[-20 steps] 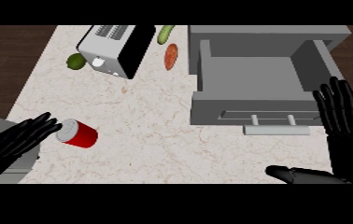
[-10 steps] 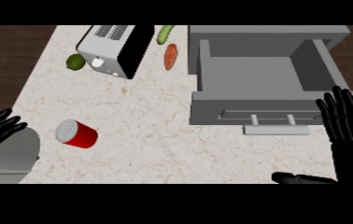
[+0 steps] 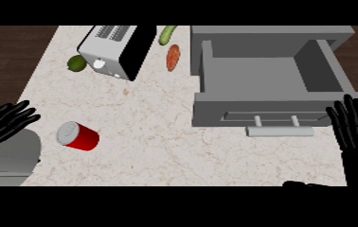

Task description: Pick up the can, place it into the drawer and close the drawer

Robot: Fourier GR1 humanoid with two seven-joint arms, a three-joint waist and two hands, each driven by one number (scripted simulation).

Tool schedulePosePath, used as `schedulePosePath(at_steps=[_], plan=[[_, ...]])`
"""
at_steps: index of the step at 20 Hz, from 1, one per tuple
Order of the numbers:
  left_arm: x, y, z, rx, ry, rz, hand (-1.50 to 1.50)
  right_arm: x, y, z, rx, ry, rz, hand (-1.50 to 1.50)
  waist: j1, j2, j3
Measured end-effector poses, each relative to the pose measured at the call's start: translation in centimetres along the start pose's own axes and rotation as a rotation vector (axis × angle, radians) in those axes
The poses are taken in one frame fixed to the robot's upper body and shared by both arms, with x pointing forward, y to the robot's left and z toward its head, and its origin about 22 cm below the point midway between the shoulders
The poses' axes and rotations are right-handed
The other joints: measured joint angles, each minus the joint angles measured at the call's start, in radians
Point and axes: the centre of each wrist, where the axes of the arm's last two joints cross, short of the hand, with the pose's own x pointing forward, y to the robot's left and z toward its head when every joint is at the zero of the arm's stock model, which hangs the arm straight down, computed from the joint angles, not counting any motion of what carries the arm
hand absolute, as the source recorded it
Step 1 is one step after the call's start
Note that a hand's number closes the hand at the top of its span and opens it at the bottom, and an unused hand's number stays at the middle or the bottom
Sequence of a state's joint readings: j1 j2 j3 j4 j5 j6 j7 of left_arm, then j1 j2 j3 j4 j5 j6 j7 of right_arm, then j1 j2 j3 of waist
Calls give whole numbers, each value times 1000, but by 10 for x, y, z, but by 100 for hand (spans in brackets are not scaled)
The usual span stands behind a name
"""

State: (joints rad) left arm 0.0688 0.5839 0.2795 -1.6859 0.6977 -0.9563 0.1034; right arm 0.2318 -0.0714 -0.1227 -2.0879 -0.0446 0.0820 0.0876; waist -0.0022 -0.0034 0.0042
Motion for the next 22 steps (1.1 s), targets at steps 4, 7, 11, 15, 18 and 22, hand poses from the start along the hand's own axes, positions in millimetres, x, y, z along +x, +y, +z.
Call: schedulePosePath(at_steps=[4,7,11,15,18,22], plan=[[-13,-3,-2,9,7,6,-150,-7,-6,8,-1,2,11,-150,0,1,-2],[-24,-3,-11,11,17,10,-150,-9,-9,0,-3,-1,12,-150,0,2,-3],[-41,2,-12,36,28,14,-150,-12,-11,6,2,2,14,-150,-1,3,-4],[-58,1,-13,60,55,12,-150,-8,-16,6,2,-2,14,-150,-2,3,-4],[-67,5,-6,96,80,-1,-150,-5,-15,9,2,-4,11,-150,-2,3,-5],[-80,7,-12,114,104,-16,-150,-8,-18,9,6,1,16,-150,-3,4,-5]])
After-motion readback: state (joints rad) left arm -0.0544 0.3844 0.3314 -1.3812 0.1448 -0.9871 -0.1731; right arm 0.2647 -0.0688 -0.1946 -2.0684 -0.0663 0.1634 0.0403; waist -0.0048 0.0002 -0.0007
